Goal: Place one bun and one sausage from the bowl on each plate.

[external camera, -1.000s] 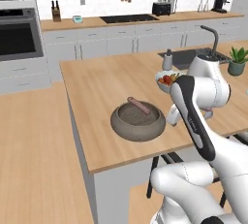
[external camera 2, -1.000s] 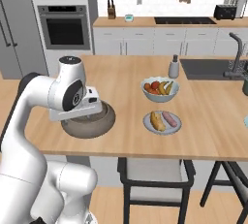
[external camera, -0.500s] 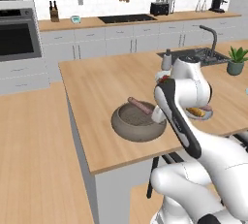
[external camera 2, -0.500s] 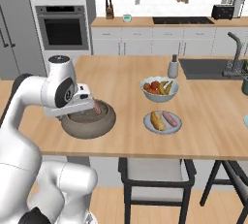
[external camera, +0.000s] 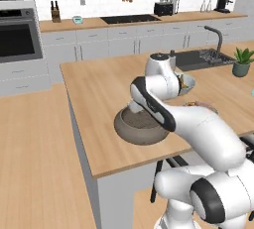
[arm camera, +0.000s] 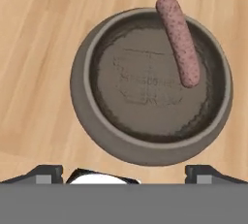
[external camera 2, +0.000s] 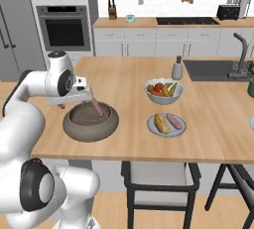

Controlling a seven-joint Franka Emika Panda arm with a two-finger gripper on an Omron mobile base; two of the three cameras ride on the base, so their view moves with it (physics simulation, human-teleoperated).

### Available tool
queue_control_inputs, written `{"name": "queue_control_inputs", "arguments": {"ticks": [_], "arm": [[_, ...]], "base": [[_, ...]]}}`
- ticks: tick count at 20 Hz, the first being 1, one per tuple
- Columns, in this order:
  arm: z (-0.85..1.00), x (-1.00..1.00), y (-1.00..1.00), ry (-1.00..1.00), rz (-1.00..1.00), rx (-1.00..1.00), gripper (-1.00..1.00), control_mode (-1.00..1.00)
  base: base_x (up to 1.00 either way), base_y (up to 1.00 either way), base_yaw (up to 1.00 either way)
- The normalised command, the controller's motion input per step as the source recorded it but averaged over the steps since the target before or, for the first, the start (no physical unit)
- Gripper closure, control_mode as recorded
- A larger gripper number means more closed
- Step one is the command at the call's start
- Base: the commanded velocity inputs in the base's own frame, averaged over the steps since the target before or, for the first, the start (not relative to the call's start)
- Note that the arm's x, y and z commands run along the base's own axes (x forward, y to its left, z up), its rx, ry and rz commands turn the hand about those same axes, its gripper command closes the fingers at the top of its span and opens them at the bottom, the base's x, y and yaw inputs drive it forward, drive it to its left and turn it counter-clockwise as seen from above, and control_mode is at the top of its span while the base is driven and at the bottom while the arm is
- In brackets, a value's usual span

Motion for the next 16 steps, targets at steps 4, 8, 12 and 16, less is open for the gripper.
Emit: {"name": "queue_control_inputs", "arguments": {"ticks": [4, 8, 12, 16], "arm": [[-0.33, 1.00, -0.50, 0.00, -0.10, 0.22, -1.00, -1.00], [-0.23, 0.91, -0.26, 0.00, -0.01, 0.14, -1.00, -1.00], [-0.06, 0.62, 0.21, 0.01, 0.00, -0.09, -1.00, -1.00], [-0.11, 0.26, 0.15, 0.00, 0.00, -0.17, -1.00, -1.00]], "base": [[0.00, 0.00, 0.00], [0.00, 0.00, 0.00], [0.00, 0.00, 0.00], [0.00, 0.00, 0.00]]}}
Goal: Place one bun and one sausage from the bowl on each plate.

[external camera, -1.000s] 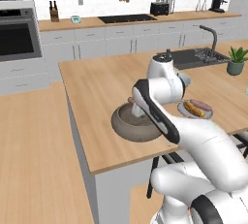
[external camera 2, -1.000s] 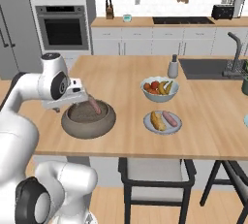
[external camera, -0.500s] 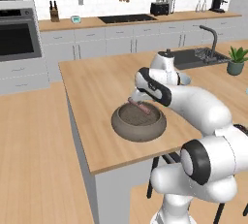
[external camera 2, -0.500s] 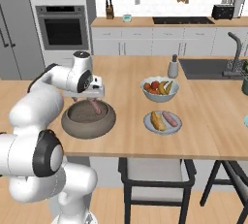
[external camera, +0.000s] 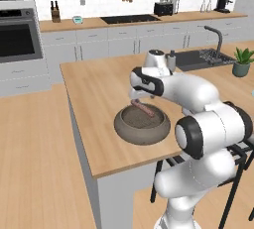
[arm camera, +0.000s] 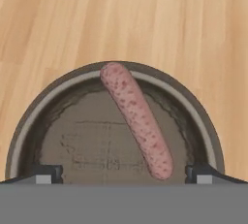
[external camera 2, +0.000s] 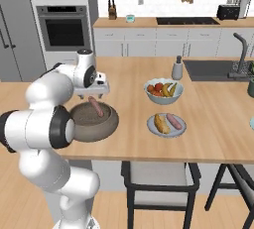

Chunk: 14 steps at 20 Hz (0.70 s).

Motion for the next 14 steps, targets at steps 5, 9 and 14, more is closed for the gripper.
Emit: {"name": "queue_control_inputs", "arguments": {"ticks": [5, 9, 14], "arm": [[-0.45, 0.12, 0.00, 0.01, 0.00, -0.01, -1.00, -1.00], [-0.11, 0.18, -0.07, 0.00, 0.00, 0.00, -1.00, -1.00], [-0.31, 0.18, -0.05, 0.00, 0.00, 0.00, -1.00, -1.00]], "base": [[0.00, 0.00, 0.00], [0.00, 0.00, 0.00], [0.00, 0.00, 0.00]]}}
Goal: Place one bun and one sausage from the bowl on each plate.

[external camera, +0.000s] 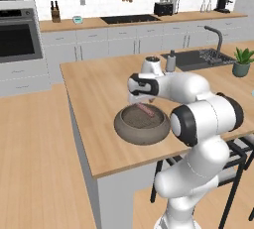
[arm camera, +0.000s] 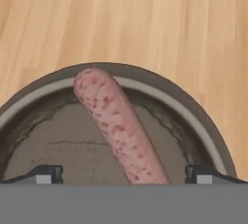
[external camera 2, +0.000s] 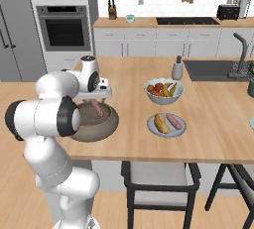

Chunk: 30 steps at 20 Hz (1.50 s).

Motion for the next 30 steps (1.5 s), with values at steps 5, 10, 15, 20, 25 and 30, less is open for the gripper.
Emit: {"name": "queue_control_inputs", "arguments": {"ticks": [5, 10, 15, 20, 25, 30], "arm": [[-0.37, 0.21, -0.03, 0.00, 0.00, 0.00, -1.00, -1.00], [-0.27, 0.06, -0.08, 0.00, 0.00, 0.00, -1.00, -1.00], [-0.25, -0.07, -0.07, 0.00, 0.00, 0.00, -1.00, -1.00], [-0.01, -0.05, 0.00, 0.00, 0.00, 0.00, 1.00, -1.00], [0.00, 0.00, 0.00, 0.00, 0.00, 0.00, 1.00, -1.00], [0.09, -0.18, -0.01, 0.01, 0.00, 0.00, 1.00, -1.00]], "base": [[0.00, 0.00, 0.00], [0.00, 0.00, 0.00], [0.00, 0.00, 0.00], [0.00, 0.00, 0.00], [0.00, 0.00, 0.00], [0.00, 0.00, 0.00]]}}
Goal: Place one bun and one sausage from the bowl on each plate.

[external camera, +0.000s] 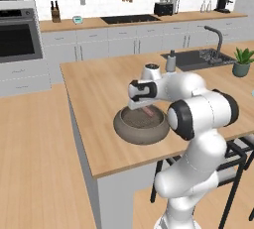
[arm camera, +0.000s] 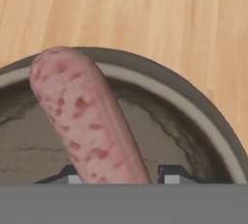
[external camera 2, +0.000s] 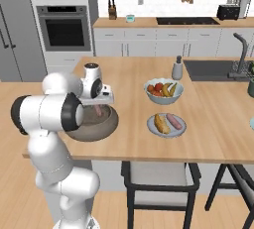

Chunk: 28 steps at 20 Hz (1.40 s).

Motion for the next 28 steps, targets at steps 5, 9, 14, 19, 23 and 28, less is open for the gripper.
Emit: {"name": "queue_control_inputs", "arguments": {"ticks": [5, 9, 14, 19, 23, 28], "arm": [[0.89, -0.83, -0.04, -0.05, 0.00, 0.00, 1.00, -1.00], [1.00, -0.99, -0.23, -0.01, 0.00, 0.00, 1.00, -1.00], [0.72, -1.00, -0.45, -0.02, 0.00, 0.00, 1.00, -1.00], [0.10, -1.00, -0.38, -0.04, 0.00, 0.00, 1.00, -1.00], [0.00, -0.89, -0.07, -0.03, 0.01, 0.00, 1.00, -1.00], [0.00, -0.05, 0.00, -0.01, 0.00, 0.00, 1.00, -1.00]], "base": [[0.00, 0.00, 0.00], [0.00, 0.00, 0.00], [0.00, 0.00, 0.00], [0.00, 0.00, 0.00], [0.00, 0.00, 0.00], [0.00, 0.00, 0.00]]}}
